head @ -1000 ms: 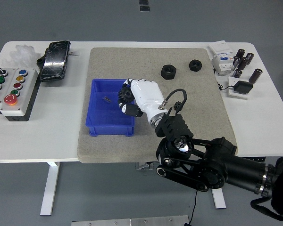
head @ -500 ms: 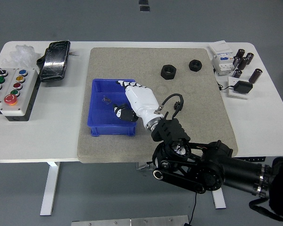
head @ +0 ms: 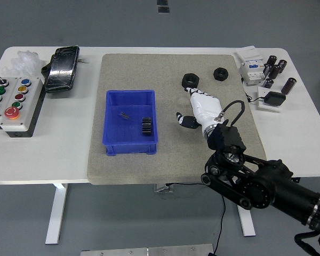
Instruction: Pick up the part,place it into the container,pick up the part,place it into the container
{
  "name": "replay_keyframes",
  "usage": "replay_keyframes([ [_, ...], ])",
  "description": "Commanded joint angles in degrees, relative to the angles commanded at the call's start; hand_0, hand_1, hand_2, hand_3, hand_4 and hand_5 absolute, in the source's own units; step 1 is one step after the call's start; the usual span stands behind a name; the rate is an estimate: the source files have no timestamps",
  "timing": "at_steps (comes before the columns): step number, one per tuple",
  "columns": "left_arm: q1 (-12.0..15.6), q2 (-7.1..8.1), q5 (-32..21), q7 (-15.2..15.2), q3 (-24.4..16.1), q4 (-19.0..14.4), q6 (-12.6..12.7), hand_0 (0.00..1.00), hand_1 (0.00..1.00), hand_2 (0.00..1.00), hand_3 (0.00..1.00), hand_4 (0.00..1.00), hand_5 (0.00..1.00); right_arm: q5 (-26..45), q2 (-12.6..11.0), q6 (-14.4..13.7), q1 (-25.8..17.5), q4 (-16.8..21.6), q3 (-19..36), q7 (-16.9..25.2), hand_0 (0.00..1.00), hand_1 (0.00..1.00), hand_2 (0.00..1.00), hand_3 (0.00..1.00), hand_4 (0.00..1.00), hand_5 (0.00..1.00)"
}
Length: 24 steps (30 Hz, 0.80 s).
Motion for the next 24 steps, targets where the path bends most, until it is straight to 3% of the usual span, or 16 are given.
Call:
replay_keyframes([
  [9, -0.2, -0.06, -0.1, -0.2, 0.4, 0.0, -0.1, 0.668, 0.569, 0.532, 0.657, 0.660, 0.463, 0.0, -0.2, 5.2, -0.8, -3.2, -0.4, 0.0, 0.633, 0.748, 0.809, 0.869, 0.712, 0.274],
  [10, -0.2, -0.06, -0.1, -0.2, 0.4, 0.0, -0.1, 0.667, 0.570, 0.532, 0.656, 0.660, 0.462, 0.0, -0.3, 5.5, -0.8, -3.3, -0.5, 0.0, 0.550, 0.689, 0.724, 0.825, 0.337, 0.211],
  [15, -0.2, -0.02, -0.1, -0.2, 0.3, 0.0, -0.1, 0.667, 0.570, 0.532, 0.656, 0.660, 0.462, -1.4, -0.3, 6.5, -0.7, -3.8, -0.5, 0.0, 0.550, 0.689, 0.724, 0.825, 0.337, 0.211],
  [16, -0.2, -0.01, -0.1, -0.3, 0.3, 0.0, -0.1, 0.668, 0.570, 0.533, 0.656, 0.655, 0.459, -1.6, -0.4, 6.6, -0.7, -3.9, -0.4, 0.0, 0.425, 0.535, 0.476, 0.622, 0.002, 0.180],
  [21, -0.2, -0.04, 0.0, -0.2, 0.5, 0.0, -0.2, 0.668, 0.570, 0.533, 0.656, 0.655, 0.459, -2.3, -0.4, 5.2, -0.6, -4.1, -0.6, 0.0, 0.425, 0.535, 0.476, 0.622, 0.002, 0.180],
  [22, -0.2, -0.06, 0.1, -0.2, 0.5, 0.0, -0.2, 0.668, 0.569, 0.533, 0.657, 0.654, 0.463, -2.3, -0.4, 5.0, -0.6, -4.1, -0.7, 0.0, 0.338, 0.436, 0.340, 0.492, 0.002, 0.016],
  [24, -0.2, -0.10, 0.0, -0.2, 0.5, 0.0, -0.2, 0.668, 0.569, 0.533, 0.657, 0.654, 0.463, -2.4, -0.3, 4.4, -0.6, -4.2, -0.9, 0.0, 0.338, 0.436, 0.340, 0.492, 0.002, 0.016],
])
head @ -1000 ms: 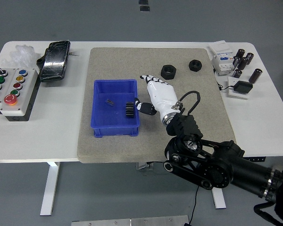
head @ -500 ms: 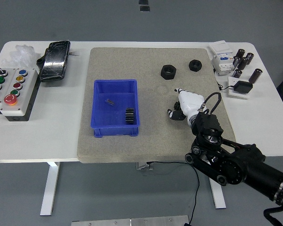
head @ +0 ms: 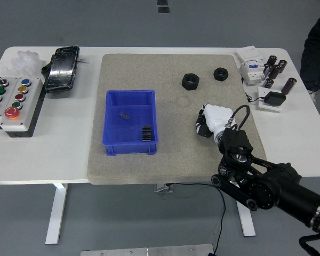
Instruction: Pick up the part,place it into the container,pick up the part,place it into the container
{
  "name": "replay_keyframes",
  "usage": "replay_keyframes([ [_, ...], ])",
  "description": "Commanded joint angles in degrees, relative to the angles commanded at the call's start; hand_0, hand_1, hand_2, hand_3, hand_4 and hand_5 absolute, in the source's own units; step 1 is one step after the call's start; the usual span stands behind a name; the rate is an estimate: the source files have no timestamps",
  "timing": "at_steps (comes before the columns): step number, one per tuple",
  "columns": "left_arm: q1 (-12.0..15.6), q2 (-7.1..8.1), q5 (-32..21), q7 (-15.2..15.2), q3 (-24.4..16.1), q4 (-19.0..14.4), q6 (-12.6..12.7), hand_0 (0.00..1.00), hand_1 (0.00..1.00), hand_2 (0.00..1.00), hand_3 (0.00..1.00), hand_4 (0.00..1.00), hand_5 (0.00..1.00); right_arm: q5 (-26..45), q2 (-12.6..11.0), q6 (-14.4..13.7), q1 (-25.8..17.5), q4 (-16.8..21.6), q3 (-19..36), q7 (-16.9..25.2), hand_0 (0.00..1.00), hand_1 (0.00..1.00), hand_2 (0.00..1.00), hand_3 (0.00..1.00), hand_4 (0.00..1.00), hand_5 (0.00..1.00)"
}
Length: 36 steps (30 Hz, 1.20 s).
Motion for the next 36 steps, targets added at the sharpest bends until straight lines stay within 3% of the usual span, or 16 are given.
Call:
replay_keyframes([
  [10, -0.1, 0.03, -0.6, -0.3, 0.5, 0.0, 0.0, 0.667, 0.569, 0.534, 0.656, 0.652, 0.465, -1.0, -0.3, -3.4, 0.8, 0.9, -1.2, 0.0, 0.327, 0.427, 0.289, 0.438, 0.002, 0.002],
  [16, -0.1, 0.02, -0.5, -0.1, 0.5, 0.0, 0.0, 0.668, 0.569, 0.533, 0.658, 0.657, 0.469, -1.0, 0.5, -6.9, 4.4, 7.0, -5.1, 0.0, 0.340, 0.431, 0.288, 0.435, 0.002, 0.002],
  [21, -0.2, 0.06, -0.7, -0.1, 0.7, 0.0, 0.1, 0.668, 0.569, 0.533, 0.658, 0.657, 0.469, 1.8, 3.8, -10.3, 7.4, 12.5, -10.9, 0.2, 0.340, 0.431, 0.288, 0.435, 0.002, 0.002],
  [22, -0.2, 0.06, -0.8, -0.1, 0.8, 0.0, 0.1, 0.668, 0.569, 0.534, 0.660, 0.662, 0.478, 2.3, 4.3, -10.7, 7.7, 13.3, -11.9, 0.6, 0.446, 0.511, 0.488, 0.523, 0.002, 0.002],
  [27, -0.1, 0.13, -0.8, 0.1, 0.7, 0.0, 0.1, 0.668, 0.569, 0.534, 0.660, 0.662, 0.478, 3.7, 6.2, -10.7, 9.2, 14.7, -14.6, 2.6, 0.446, 0.511, 0.488, 0.523, 0.002, 0.002],
  [28, -0.1, 0.16, -0.6, 0.2, 0.5, 0.0, 0.1, 0.667, 0.570, 0.535, 0.662, 0.666, 0.487, 3.6, 6.4, -10.5, 9.3, 14.5, -14.7, 2.6, 0.714, 0.805, 0.829, 0.782, 0.342, 0.153],
  [33, 0.2, 0.28, 0.1, 0.7, -0.5, 0.0, 0.1, 0.667, 0.570, 0.535, 0.662, 0.666, 0.487, 3.1, 6.9, -9.7, 9.3, 13.1, -15.3, 2.3, 0.714, 0.805, 0.829, 0.782, 0.342, 0.153],
  [34, 0.2, 0.30, 0.2, 0.8, -0.6, 0.0, 0.1, 0.668, 0.569, 0.535, 0.656, 0.666, 0.488, 3.0, 7.0, -9.6, 9.4, 13.0, -15.5, 2.2, 0.775, 0.866, 0.883, 0.849, 0.488, 0.183],
  [36, 0.2, 0.33, 0.3, 0.8, -0.7, 0.0, 0.0, 0.668, 0.569, 0.535, 0.656, 0.666, 0.488, 3.0, 7.1, -9.4, 9.4, 12.8, -16.1, 2.0, 0.775, 0.866, 0.883, 0.849, 0.488, 0.183],
])
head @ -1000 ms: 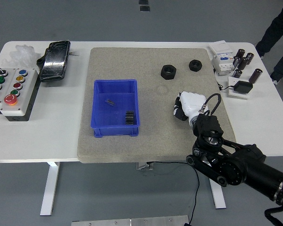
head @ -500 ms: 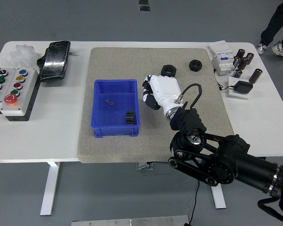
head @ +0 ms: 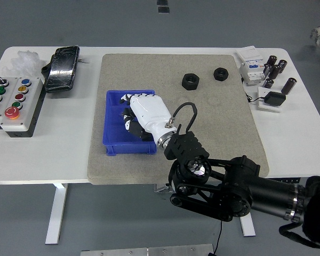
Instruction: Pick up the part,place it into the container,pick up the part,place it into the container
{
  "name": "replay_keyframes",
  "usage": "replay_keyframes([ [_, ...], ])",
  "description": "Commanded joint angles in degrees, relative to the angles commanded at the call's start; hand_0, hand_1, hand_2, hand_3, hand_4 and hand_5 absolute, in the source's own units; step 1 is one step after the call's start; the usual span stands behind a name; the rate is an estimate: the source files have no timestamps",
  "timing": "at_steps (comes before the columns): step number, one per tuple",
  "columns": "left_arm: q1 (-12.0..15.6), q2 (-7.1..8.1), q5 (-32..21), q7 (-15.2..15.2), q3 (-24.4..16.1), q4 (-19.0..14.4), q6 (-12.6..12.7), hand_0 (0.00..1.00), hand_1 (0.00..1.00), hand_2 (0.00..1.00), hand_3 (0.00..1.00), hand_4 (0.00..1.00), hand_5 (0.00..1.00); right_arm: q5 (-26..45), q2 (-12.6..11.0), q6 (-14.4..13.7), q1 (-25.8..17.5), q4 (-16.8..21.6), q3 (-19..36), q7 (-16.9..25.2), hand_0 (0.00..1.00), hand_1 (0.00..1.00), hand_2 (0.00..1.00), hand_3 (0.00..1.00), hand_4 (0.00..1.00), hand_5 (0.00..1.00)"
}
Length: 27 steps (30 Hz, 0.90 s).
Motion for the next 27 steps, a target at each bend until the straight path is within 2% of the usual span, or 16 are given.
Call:
replay_keyframes([
  [7, -0.3, -0.07, -0.1, -0.3, 0.3, 0.0, -0.2, 0.667, 0.569, 0.524, 0.653, 0.665, 0.499, 0.6, 0.0, -0.1, -0.4, -0.7, -0.2, -0.3, 0.784, 0.873, 0.885, 0.862, 0.519, 0.187],
  [9, -0.3, -0.12, 0.1, -0.3, 0.3, 0.0, -0.2, 0.667, 0.569, 0.524, 0.653, 0.665, 0.499, 0.8, -0.3, -1.3, -1.0, -1.1, 1.0, -0.1, 0.784, 0.873, 0.885, 0.862, 0.519, 0.187],
  [10, -0.3, -0.14, 0.2, -0.3, 0.2, 0.0, -0.2, 0.668, 0.569, 0.525, 0.654, 0.667, 0.496, 1.5, -0.5, -2.4, -1.4, -1.5, 2.0, 0.3, 0.747, 0.835, 0.829, 0.802, 0.544, 0.230],
  [11, -0.3, -0.18, 0.2, -0.3, 0.2, 0.0, -0.2, 0.668, 0.569, 0.525, 0.654, 0.667, 0.496, 2.6, -0.8, -3.9, -2.1, -2.2, 3.4, 1.0, 0.747, 0.835, 0.829, 0.802, 0.544, 0.230],
  [15, -0.3, -0.33, 0.4, -0.5, 0.1, 0.0, -0.2, 0.668, 0.569, 0.525, 0.654, 0.667, 0.496, 6.4, -1.9, -9.0, -5.7, -4.7, 8.8, 5.2, 0.747, 0.835, 0.829, 0.802, 0.544, 0.230],
  [16, -0.3, -0.37, 0.3, -0.6, 0.2, 0.0, -0.2, 0.668, 0.569, 0.532, 0.655, 0.667, 0.495, 6.7, -2.2, -10.1, -6.8, -5.0, 10.3, 6.3, 0.683, 0.750, 0.751, 0.698, 0.533, 0.236],
  [18, -0.2, -0.43, 0.2, -0.7, 0.2, 0.0, -0.1, 0.668, 0.569, 0.532, 0.655, 0.667, 0.495, 7.1, -2.9, -12.1, -9.5, -4.8, 14.5, 9.0, 0.683, 0.750, 0.751, 0.698, 0.533, 0.236],
  [22, 0.0, -0.54, 0.4, -0.9, 0.0, 0.0, -0.1, 0.669, 0.569, 0.534, 0.655, 0.663, 0.493, 9.1, -4.2, -12.1, -15.1, -2.7, 23.3, 14.6, 0.700, 0.735, 0.744, 0.682, 0.538, 0.230],
  [27, 0.5, -0.58, -0.3, -1.5, 0.3, 0.0, 0.0, 0.669, 0.569, 0.534, 0.655, 0.663, 0.493, 17.1, -6.9, -12.1, -22.9, 1.8, 34.4, 24.0, 0.700, 0.735, 0.744, 0.682, 0.538, 0.230],
])
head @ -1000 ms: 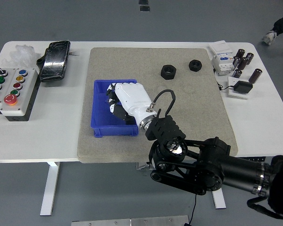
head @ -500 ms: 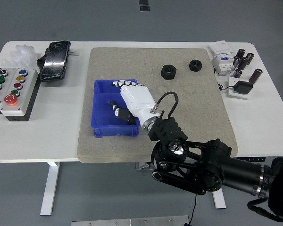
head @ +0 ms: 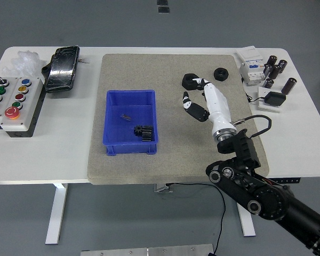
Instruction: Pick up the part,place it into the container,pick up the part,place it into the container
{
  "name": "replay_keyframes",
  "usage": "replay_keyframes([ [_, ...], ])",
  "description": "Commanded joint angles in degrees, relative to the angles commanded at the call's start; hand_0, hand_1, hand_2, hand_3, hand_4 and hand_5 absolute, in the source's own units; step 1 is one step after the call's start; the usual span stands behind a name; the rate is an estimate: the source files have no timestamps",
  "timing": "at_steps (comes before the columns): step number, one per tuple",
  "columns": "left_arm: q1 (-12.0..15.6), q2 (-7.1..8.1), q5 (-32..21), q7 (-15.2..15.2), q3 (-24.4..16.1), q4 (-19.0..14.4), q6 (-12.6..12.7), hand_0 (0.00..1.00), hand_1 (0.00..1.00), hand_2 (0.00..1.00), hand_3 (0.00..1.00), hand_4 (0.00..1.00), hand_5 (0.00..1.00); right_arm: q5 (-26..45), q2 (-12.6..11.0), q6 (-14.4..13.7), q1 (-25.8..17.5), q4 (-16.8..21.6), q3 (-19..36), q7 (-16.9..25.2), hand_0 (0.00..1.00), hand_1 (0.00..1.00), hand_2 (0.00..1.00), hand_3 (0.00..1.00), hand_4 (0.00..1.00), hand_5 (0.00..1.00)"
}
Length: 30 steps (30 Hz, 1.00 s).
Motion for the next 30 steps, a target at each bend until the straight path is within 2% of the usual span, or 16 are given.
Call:
replay_keyframes([
  [1, 0.1, -0.02, 0.0, -0.1, -0.1, 0.0, 0.0, 0.669, 0.569, 0.534, 0.657, 0.657, 0.494, 2.0, -0.7, 0.0, -1.6, 1.0, 1.9, 2.0, 0.743, 0.744, 0.743, 0.684, 0.554, 0.236],
  [4, 0.5, -0.07, -0.1, -0.2, -0.2, 0.0, 0.1, 0.669, 0.569, 0.534, 0.657, 0.657, 0.494, 8.8, -2.2, 0.1, -6.2, 3.3, 7.2, 8.8, 0.743, 0.744, 0.743, 0.684, 0.554, 0.236],
  [6, 0.6, -0.09, -0.1, -0.2, 0.0, 0.0, 0.0, 0.669, 0.569, 0.534, 0.657, 0.657, 0.494, 13.1, -2.2, 2.1, -9.1, 3.8, 10.0, 13.1, 0.743, 0.744, 0.743, 0.684, 0.554, 0.236],
  [7, 0.7, -0.10, -0.2, -0.3, 0.2, 0.0, 0.0, 0.668, 0.569, 0.534, 0.657, 0.654, 0.497, 15.2, -2.0, 3.3, -10.5, 3.8, 11.3, 15.1, 0.733, 0.732, 0.726, 0.678, 0.676, 0.393],
  [12, 0.6, -0.14, -0.1, -0.4, 0.4, 0.0, -0.1, 0.668, 0.569, 0.534, 0.657, 0.654, 0.497, 26.1, -0.2, 9.5, -16.4, 3.5, 13.8, 26.0, 0.733, 0.732, 0.726, 0.678, 0.676, 0.393],
  [13, 0.5, -0.10, 0.0, -0.4, 0.3, 0.0, -0.1, 0.669, 0.569, 0.534, 0.658, 0.653, 0.501, 28.2, -0.2, 10.5, -16.8, 3.5, 13.5, 28.1, 0.722, 0.716, 0.717, 0.665, 0.733, 0.483],
  [16, 0.2, 0.06, 0.3, -0.5, 0.3, 0.0, -0.2, 0.669, 0.569, 0.534, 0.658, 0.653, 0.501, 34.9, -0.4, 12.0, -17.0, 3.5, 12.9, 34.8, 0.722, 0.716, 0.717, 0.665, 0.733, 0.483],
  [20, -0.1, 0.39, 0.5, -0.5, 0.5, 0.0, -0.3, 0.668, 0.569, 0.536, 0.659, 0.652, 0.502, 43.9, -0.5, 11.8, -16.7, 3.3, 12.9, 42.8, 0.717, 0.711, 0.713, 0.660, 0.749, 0.521],
  [24, 0.0, 0.92, 0.7, -0.5, 0.7, 0.0, -0.3, 0.668, 0.569, 0.536, 0.659, 0.652, 0.502, 51.7, -0.6, 11.0, -16.6, 2.8, 13.0, 48.0, 0.717, 0.711, 0.713, 0.660, 0.749, 0.521],
  [30, 0.5, 1.01, 0.6, -0.6, 0.4, 0.0, -0.3, 0.668, 0.569, 0.535, 0.658, 0.652, 0.506, 60.2, -0.3, 10.1, -16.5, 2.6, 13.8, 48.0, 0.717, 0.707, 0.709, 0.655, 0.741, 0.519],
])
